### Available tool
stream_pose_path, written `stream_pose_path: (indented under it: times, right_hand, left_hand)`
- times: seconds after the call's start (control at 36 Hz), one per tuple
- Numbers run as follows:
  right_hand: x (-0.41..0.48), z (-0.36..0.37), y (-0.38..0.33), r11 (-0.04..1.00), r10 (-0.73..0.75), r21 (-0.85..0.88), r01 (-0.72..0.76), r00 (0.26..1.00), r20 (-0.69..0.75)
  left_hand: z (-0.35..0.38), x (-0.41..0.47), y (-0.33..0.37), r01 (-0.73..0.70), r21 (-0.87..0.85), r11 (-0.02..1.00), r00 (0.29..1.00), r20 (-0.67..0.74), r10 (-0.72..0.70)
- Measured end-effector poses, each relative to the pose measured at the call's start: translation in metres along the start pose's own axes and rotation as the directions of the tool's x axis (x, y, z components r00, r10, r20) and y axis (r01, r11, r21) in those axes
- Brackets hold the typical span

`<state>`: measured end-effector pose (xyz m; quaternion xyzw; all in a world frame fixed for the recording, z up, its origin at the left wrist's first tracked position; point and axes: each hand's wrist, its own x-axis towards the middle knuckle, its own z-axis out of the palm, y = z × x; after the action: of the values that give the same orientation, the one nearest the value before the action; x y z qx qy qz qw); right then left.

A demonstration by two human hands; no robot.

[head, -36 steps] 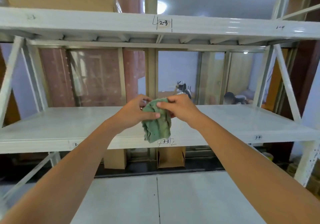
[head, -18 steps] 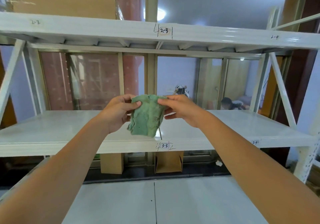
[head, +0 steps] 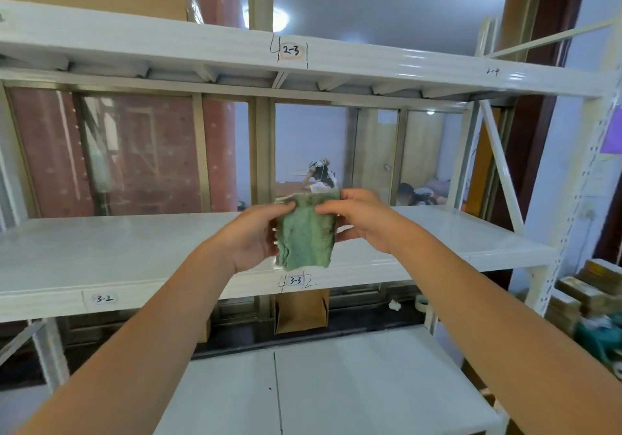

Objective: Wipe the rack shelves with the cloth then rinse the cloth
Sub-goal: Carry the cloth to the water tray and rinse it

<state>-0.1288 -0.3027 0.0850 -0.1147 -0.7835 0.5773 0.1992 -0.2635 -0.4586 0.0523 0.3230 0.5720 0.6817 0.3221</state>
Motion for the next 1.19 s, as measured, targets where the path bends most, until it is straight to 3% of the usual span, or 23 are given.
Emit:
stream_pose_path:
  times: [0.08, 0.17, 0.33, 0.42, 0.5, 0.61, 0.75, 0.83, 0.89, 1.03, 1.19]
  right_hand:
    - [-0.012, -0.022, 0.01, 0.998, 0.065, 0.023, -0.064, 0.995, -0.072]
    - [-0.03, -0.048, 0.024, 0.991, 0.129, 0.064, -0.12, 0.979, -0.159]
    - [-0.082, -0.11, 0.058, 0.963, 0.246, 0.201, -0.18, 0.889, -0.387]
    - [-0.112, -0.146, 0.072, 0.949, 0.288, 0.265, -0.169, 0.806, -0.518]
    - [-0.144, -0.186, 0.081, 0.951, 0.28, 0.292, -0.105, 0.694, -0.663]
    - [-0.187, -0.24, 0.094, 0.969, 0.222, 0.244, -0.034, 0.551, -0.804]
    - [-0.237, -0.295, 0.104, 0.984, 0.175, 0.151, -0.095, 0.355, -0.918]
    - [-0.263, -0.324, 0.109, 0.987, 0.119, 0.08, -0.141, 0.291, -0.949]
    - [-0.281, -0.342, 0.116, 0.984, 0.087, 0.038, -0.176, 0.281, -0.956]
    - [-0.317, -0.374, 0.13, 0.992, 0.106, 0.073, -0.101, 0.369, -0.923]
    - [-0.341, -0.417, 0.148, 0.991, 0.134, 0.119, -0.064, 0.39, -0.911]
  left_hand:
    - [0.028, 0.021, -0.014, 0.034, -0.06, 0.998, 0.999, -0.014, -0.035]
    - [0.07, 0.036, -0.029, 0.027, -0.015, 1.0, 1.0, -0.015, -0.027]
    - [0.171, 0.065, -0.061, -0.198, 0.25, 0.948, 0.979, 0.004, 0.203]
    - [0.232, 0.073, -0.076, -0.357, 0.35, 0.866, 0.933, 0.082, 0.351]
    - [0.296, 0.074, -0.086, -0.429, 0.319, 0.845, 0.903, 0.166, 0.396]
    - [0.374, 0.072, -0.097, -0.434, 0.225, 0.872, 0.894, 0.224, 0.388]
    - [0.465, 0.068, -0.112, -0.416, 0.131, 0.9, 0.877, 0.321, 0.358]
    - [0.51, 0.072, -0.123, -0.372, 0.093, 0.923, 0.875, 0.367, 0.316]
    - [0.537, 0.073, -0.129, -0.323, 0.07, 0.944, 0.877, 0.397, 0.271]
    - [0.583, 0.069, -0.133, -0.221, 0.039, 0.974, 0.885, 0.427, 0.184]
    - [0.639, 0.091, -0.159, -0.202, 0.045, 0.978, 0.867, 0.472, 0.158]
